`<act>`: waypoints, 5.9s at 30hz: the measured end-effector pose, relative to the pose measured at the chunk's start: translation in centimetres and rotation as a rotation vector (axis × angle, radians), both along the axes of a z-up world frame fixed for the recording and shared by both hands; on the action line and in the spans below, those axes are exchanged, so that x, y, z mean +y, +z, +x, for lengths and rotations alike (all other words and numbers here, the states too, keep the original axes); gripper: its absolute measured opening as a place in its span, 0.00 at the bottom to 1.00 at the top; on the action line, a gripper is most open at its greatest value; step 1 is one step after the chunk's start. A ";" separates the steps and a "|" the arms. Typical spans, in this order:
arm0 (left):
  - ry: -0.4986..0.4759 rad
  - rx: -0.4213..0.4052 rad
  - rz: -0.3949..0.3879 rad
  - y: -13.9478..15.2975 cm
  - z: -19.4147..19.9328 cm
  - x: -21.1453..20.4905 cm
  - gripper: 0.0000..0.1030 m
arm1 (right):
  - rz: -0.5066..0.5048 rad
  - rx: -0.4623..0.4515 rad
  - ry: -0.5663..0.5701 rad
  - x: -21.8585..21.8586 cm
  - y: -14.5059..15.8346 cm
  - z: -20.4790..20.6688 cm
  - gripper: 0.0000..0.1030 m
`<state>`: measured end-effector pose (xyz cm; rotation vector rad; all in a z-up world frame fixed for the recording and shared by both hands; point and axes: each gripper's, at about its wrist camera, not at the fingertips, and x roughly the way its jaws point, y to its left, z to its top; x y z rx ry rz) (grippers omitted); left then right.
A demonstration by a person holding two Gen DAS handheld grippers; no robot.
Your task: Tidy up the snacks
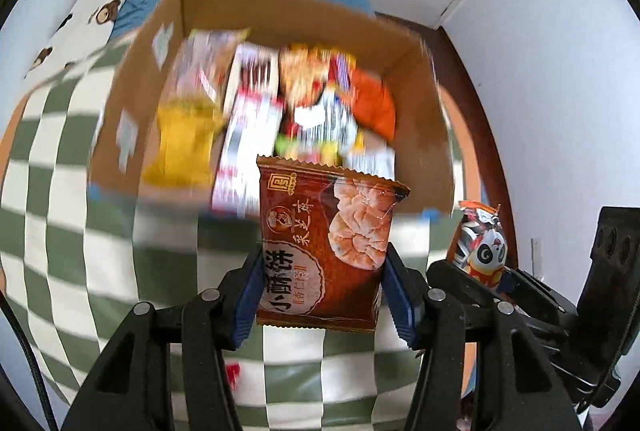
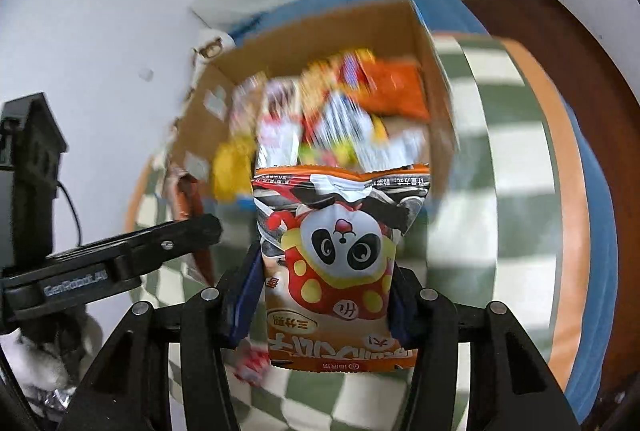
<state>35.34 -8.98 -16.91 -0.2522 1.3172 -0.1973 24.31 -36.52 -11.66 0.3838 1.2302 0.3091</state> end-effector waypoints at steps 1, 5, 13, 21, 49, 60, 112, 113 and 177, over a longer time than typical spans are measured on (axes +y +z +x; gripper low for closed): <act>0.003 0.001 0.001 0.7 1.9 0.5 0.51 | -0.005 -0.008 0.000 0.2 0.3 1.4 0.54; 0.025 0.034 0.022 -0.6 7.9 2.2 0.51 | -0.017 -0.017 -0.010 1.7 -0.6 7.2 0.54; 0.042 0.169 0.084 -6.5 16.6 4.7 0.51 | -0.086 0.060 0.013 4.0 -5.9 15.0 0.54; 0.040 0.257 0.138 -10.6 18.3 5.8 0.55 | -0.147 0.142 0.027 5.3 -10.2 17.4 0.89; 0.079 -0.145 0.263 -0.3 7.2 7.2 0.84 | -0.364 -0.020 -0.035 4.6 -2.5 10.2 0.96; 0.063 -0.295 0.279 5.4 0.9 6.4 0.84 | -0.350 -0.129 -0.084 4.8 3.9 4.1 0.96; 0.381 0.520 0.004 -22.1 -17.1 11.2 0.33 | -0.168 0.164 0.189 5.7 -17.3 -7.9 0.59; 0.365 0.506 0.020 -21.9 -16.9 10.9 0.33 | -0.166 0.169 0.191 5.6 -17.3 -8.4 0.59; 0.067 0.094 0.227 -6.0 7.7 7.0 0.93 | -0.371 0.156 -0.027 2.5 -5.3 10.6 0.99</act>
